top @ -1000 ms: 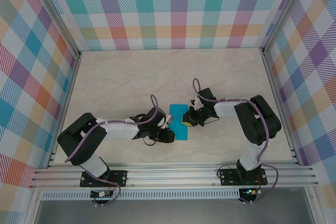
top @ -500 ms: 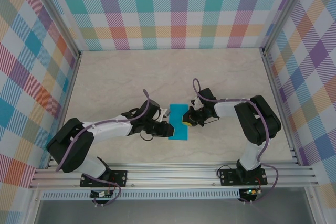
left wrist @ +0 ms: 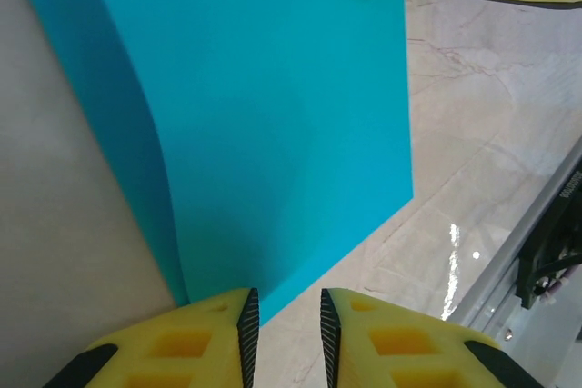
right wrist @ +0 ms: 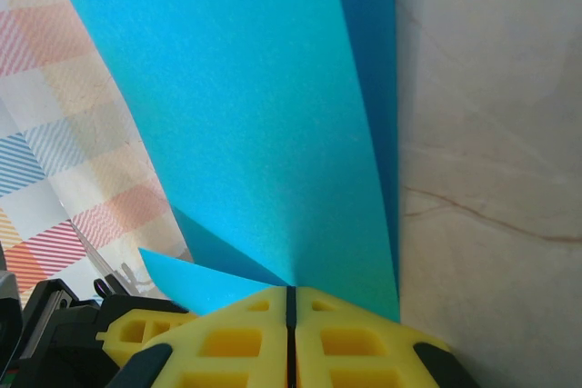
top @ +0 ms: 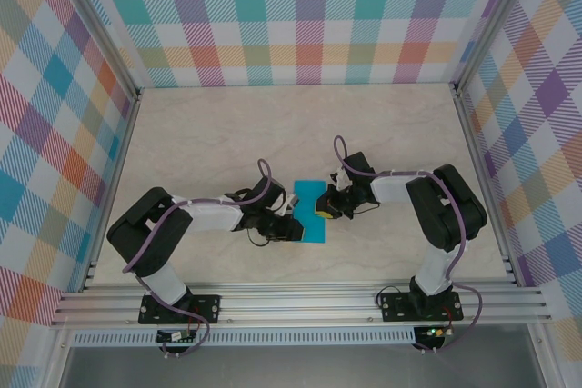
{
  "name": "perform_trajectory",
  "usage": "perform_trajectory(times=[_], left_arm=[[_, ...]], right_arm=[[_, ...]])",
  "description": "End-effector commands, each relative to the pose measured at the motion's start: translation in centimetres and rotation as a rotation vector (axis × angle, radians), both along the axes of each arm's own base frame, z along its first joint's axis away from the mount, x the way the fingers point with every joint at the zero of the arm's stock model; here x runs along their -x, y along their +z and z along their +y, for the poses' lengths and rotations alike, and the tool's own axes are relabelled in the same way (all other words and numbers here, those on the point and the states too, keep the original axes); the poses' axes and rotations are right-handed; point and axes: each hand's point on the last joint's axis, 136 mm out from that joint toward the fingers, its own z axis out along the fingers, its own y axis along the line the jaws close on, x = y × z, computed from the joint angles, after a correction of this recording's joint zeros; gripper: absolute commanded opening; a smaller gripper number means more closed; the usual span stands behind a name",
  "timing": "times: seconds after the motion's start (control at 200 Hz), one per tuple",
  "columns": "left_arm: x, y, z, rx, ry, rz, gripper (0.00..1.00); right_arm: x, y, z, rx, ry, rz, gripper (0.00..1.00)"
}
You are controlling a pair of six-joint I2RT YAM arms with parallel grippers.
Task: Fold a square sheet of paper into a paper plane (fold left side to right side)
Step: Fold the triangle a second time at the center of the table.
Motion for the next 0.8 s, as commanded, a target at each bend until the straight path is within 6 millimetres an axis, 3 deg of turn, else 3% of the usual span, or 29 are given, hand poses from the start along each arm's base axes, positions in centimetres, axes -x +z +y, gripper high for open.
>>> perform_trajectory(times=[0.0,0.16,0.34,0.54,0.665,0.795], left_arm=[[-0.2,-1.5,1.8,-0.094,0.050,0.016,0.27],[0.3,-2.5,3.1,-0.133,0.080,0.031,0.26],[0.5,-2.8,3.1,-0.132,0.075,0.041,0.24],[1.1,-3.4,3.4,-0.126,0.087,0.059,0.16],[1.3,-3.7,3.6,-0.127,0.088,0.062,0.12],[1.3,-3.8,3.7,-0.132,0.090,0.060,0.09]], right_arm=[[2.0,-3.8,-1.9,0.132,-0.002,0.077,0.09],[1.5,-2.9,-1.8,0.128,0.009,0.044,0.09],[1.1,-1.9,-1.2,0.091,0.033,0.013,0.09],[-0.2,3.1,-1.8,0.052,0.040,-0.127,0.08],[1.0,5.2,-1.1,-0.018,0.093,-0.140,0.03],[2.7,5.2,0.5,-0.060,0.151,-0.117,0.00]])
